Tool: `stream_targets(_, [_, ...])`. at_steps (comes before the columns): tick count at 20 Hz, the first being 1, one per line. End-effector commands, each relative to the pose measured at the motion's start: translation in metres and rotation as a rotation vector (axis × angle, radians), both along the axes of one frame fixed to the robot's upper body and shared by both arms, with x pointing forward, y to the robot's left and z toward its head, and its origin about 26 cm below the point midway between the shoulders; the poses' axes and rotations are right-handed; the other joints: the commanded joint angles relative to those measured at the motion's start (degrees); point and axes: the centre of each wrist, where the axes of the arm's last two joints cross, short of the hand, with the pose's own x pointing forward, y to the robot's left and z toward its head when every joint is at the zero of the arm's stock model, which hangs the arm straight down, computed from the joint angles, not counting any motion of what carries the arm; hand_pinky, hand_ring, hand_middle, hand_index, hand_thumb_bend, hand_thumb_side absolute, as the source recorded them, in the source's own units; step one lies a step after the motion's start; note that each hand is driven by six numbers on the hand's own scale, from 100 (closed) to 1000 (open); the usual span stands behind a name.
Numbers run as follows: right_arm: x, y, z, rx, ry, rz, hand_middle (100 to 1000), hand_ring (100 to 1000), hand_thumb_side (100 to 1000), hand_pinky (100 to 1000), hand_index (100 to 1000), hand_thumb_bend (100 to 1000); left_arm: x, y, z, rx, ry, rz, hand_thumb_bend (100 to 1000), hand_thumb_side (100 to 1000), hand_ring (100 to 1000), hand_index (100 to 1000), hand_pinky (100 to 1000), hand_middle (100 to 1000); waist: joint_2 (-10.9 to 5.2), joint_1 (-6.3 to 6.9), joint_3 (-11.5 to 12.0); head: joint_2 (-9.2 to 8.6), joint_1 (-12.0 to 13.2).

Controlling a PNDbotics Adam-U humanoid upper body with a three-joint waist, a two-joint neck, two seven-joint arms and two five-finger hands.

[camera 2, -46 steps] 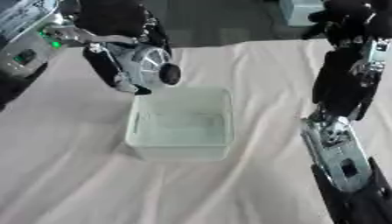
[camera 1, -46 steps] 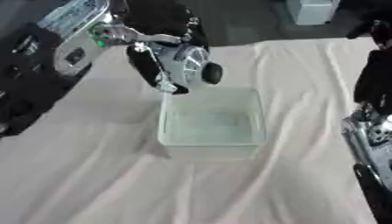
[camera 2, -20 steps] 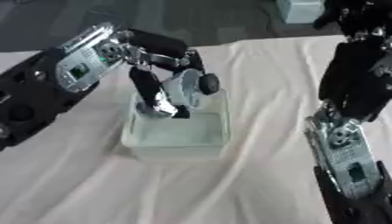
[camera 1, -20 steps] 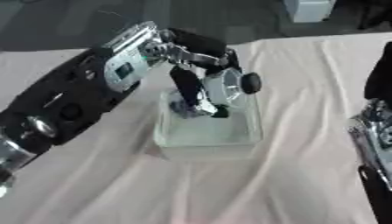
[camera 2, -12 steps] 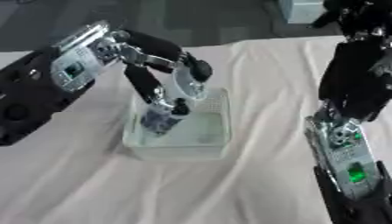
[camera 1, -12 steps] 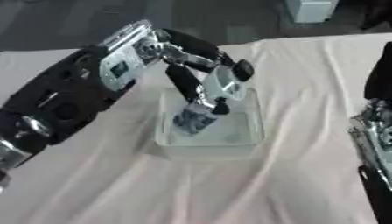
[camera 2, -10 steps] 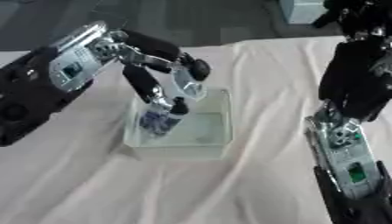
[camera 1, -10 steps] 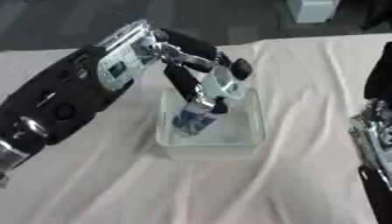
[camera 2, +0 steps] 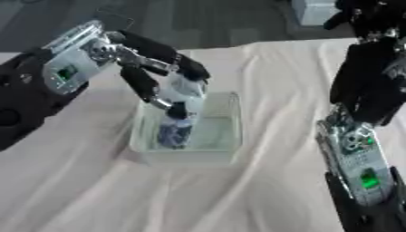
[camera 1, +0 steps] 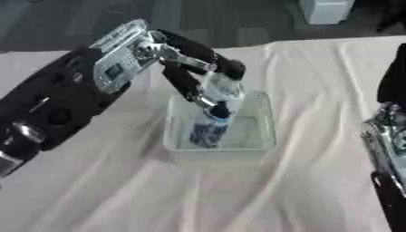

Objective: Pick up objects on the table and place them in the box.

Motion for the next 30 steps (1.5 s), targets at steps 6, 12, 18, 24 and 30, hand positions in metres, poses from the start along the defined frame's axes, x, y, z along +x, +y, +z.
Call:
stream_targets(6, [-0.001,-0.002,0.006,-0.006,-0.024,-0.006,573,531,1000,380,633,100,-0.006,0.019,0.026,0.013,-0.069,-0.032,521,1000,1000,1000,1000,1000,-0.75,0.11,0.66,-0.06,-0.52])
stream_targets(12, [0.000,-0.006,0.004,-0.017,-0.017,-0.022,574,531,1000,380,633,100,-0.038,0.056,0.050,-0.380,-0.216,0.036,100,923,840,897,850,887,-0.43,0.43,2.13,-0.06,-3.13])
stream_targets(18, [0.001,-0.009,0.002,-0.028,-0.010,-0.033,574,531,1000,379,633,100,-0.090,0.069,0.057,-0.784,-0.314,0.156,100,817,764,816,689,820,-0.33,0.03,3.65,-0.06,-5.95])
stream_targets(24, [0.002,-0.011,0.002,-0.035,-0.007,-0.041,574,531,1000,379,633,100,-0.123,0.079,0.035,-1.147,-0.339,0.296,100,834,694,748,614,766,-0.36,-0.79,4.98,-0.06,-5.67])
stream_targets(30, [0.004,-0.013,0.006,-0.057,-0.013,-0.047,574,530,1000,378,633,100,-0.129,0.085,-0.015,-1.495,-0.404,0.382,100,833,647,729,581,739,-0.34,-1.43,6.13,-0.06,-5.24])
